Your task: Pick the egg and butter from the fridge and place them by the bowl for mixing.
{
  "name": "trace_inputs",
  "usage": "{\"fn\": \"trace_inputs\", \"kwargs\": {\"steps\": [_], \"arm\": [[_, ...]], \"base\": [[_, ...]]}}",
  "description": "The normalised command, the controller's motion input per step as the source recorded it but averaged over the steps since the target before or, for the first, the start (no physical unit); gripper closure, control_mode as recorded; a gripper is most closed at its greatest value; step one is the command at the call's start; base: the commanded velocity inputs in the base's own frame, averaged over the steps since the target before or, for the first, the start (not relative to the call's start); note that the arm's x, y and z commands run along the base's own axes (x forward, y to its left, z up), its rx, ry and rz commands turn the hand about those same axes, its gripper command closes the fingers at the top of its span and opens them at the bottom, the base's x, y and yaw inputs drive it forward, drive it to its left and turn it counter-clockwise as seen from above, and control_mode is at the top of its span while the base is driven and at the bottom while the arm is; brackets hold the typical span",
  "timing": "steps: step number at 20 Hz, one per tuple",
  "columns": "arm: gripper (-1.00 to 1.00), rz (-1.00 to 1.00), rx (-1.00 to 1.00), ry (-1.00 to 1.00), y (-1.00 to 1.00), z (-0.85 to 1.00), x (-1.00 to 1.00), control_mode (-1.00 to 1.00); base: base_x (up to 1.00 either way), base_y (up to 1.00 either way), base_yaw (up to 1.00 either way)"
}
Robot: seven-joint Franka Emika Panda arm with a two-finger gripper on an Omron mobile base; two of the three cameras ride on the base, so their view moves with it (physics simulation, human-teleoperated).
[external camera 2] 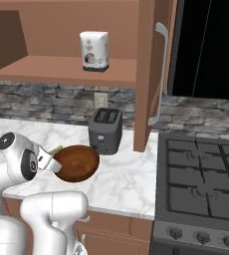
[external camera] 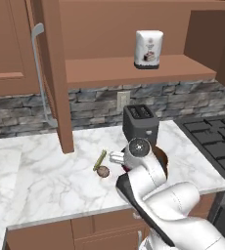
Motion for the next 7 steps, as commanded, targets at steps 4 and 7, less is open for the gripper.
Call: {"fn": "trace_inputs", "kwargs": {"steps": [4,7], "arm": [[-1.0,-0.11,0.0,-0.92,0.1,0.29,-1.0,-1.0],[-1.0,-0.07,-0.08,-1.0,0.16,0.31,-1.0,-1.0]], "base": [[0.0,0.0,0.0],[0.0,0.0,0.0]]}}
